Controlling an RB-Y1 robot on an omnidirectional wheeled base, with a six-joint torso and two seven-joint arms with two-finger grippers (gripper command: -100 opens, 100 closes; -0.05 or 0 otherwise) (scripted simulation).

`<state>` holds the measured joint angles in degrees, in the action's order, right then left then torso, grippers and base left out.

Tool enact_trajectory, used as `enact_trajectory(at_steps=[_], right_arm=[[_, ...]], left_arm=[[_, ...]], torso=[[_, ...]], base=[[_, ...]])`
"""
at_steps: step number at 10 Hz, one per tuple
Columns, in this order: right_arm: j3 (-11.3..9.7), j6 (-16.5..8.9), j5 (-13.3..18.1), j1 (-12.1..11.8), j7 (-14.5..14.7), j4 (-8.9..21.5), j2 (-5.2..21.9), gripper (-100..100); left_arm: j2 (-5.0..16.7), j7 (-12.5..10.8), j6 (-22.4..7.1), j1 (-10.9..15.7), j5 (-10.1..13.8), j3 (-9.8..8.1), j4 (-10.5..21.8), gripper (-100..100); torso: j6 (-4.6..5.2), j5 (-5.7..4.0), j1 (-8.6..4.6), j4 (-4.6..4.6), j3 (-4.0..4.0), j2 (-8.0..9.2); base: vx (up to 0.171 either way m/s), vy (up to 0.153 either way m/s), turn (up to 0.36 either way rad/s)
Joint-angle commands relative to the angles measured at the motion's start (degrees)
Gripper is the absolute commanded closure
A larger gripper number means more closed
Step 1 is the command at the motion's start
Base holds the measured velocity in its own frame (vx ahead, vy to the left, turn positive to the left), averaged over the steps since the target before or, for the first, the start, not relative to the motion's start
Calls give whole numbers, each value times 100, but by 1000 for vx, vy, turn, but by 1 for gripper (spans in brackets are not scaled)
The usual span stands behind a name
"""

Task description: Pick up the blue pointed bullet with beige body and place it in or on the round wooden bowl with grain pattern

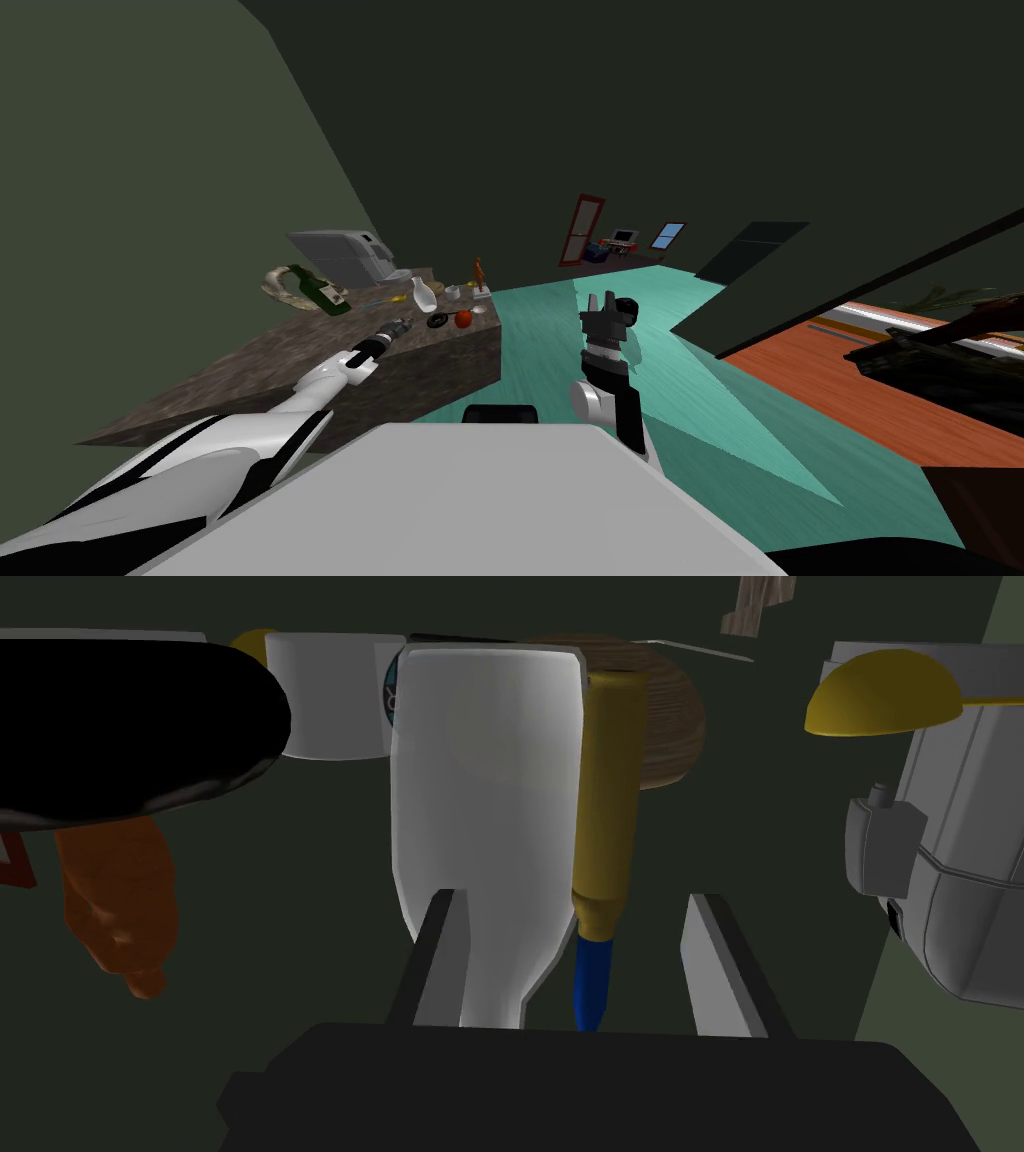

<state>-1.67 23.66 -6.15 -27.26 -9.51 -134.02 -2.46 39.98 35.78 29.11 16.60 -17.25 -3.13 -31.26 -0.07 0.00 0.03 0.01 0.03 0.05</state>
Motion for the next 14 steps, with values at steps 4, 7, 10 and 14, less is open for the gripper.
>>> enact_trajectory(at_steps=[4, 7, 10, 14], right_arm=[[0, 0, 0, 0, 0, 0, 0, 0], [0, 0, 0, -1, 0, 0, 0, 0], [0, 0, 0, -1, 0, 0, 0, 0], [0, 0, 0, -1, 0, 0, 0, 0]], left_arm=[[5, 5, -1, 1, -2, 0, 0, 100], [-65, -85, -167, -344, -103, -6, -473, 100], [-130, -168, -323, -671, -209, -8, -886, 100], [-194, -252, -479, -998, -315, -10, -1346, 100]], torso=[[1, 5, 3, -1, -2, -2], [-13, 12, 16, -12, -11, -14], [-40, 47, 66, -47, -38, -30], [-51, 56, 79, -54, -38, -24]], base=[[0, 0, 0], [44, 19, 54], [58, 25, 59], [22, 11, 45]])
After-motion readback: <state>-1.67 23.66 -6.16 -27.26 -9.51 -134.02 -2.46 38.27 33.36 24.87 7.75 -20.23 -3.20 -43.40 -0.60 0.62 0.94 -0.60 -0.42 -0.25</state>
